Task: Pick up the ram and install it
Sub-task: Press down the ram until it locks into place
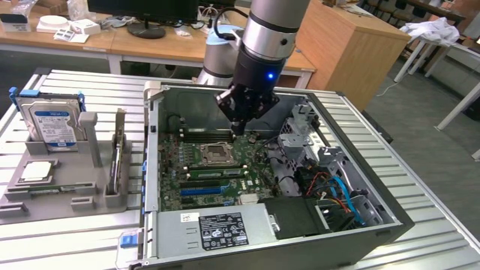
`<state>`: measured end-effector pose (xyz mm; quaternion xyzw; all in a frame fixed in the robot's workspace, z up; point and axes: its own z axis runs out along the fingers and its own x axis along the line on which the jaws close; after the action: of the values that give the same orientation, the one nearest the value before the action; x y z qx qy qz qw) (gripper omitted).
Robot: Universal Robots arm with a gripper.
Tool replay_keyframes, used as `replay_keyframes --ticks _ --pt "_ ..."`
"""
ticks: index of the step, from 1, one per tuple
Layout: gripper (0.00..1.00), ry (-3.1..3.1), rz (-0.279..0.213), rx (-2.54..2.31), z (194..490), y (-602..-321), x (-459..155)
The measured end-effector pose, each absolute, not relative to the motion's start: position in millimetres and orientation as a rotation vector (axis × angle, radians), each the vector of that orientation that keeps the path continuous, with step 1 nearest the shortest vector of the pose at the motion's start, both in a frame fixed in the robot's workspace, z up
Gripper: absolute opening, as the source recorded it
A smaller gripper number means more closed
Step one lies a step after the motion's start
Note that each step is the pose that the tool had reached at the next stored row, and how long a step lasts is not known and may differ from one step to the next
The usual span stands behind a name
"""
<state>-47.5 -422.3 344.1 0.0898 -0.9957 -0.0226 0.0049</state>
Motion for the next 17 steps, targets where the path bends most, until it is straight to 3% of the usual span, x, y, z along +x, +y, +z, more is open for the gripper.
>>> replay_keyframes --ticks 17 --pt "0.11 -3.133 -0.072 0.058 343.9 -422.3 -49.5"
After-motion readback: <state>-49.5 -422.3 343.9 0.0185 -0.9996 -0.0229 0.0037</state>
